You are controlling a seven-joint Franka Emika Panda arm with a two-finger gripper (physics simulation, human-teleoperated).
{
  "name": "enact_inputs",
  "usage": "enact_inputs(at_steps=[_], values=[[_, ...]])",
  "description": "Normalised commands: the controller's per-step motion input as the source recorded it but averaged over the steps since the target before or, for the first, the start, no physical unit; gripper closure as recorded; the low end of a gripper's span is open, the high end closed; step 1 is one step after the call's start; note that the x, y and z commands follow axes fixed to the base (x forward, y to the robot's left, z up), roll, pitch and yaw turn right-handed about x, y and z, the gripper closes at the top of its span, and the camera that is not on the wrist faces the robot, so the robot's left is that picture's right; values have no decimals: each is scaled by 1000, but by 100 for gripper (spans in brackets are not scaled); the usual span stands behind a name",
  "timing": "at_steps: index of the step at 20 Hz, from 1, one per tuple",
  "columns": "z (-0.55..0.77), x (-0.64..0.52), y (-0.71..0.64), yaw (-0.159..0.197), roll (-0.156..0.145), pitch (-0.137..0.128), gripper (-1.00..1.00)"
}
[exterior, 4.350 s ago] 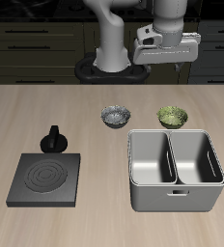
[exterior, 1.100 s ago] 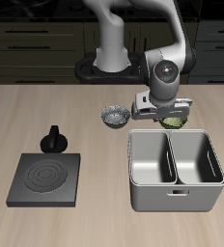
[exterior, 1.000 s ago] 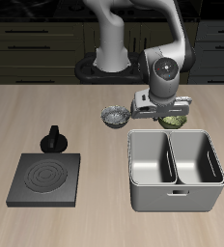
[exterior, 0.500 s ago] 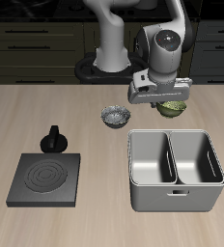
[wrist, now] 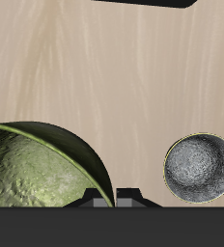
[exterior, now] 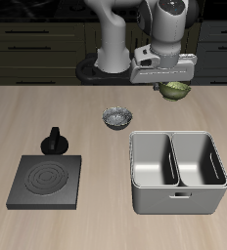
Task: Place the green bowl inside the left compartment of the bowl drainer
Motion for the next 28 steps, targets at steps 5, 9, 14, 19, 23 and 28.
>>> enact_inputs(at_steps=[5, 9, 14, 19, 23, 28], values=[[640, -199, -11, -11, 18, -110, 100], [337, -61, -12, -2, 5, -60, 100], [40, 170, -70, -16, -13, 29, 100], [304, 192, 16, 11, 6, -29, 100], [182, 333, 43, 8, -3, 43, 100], [264, 329, 27, 28, -21, -12, 100]])
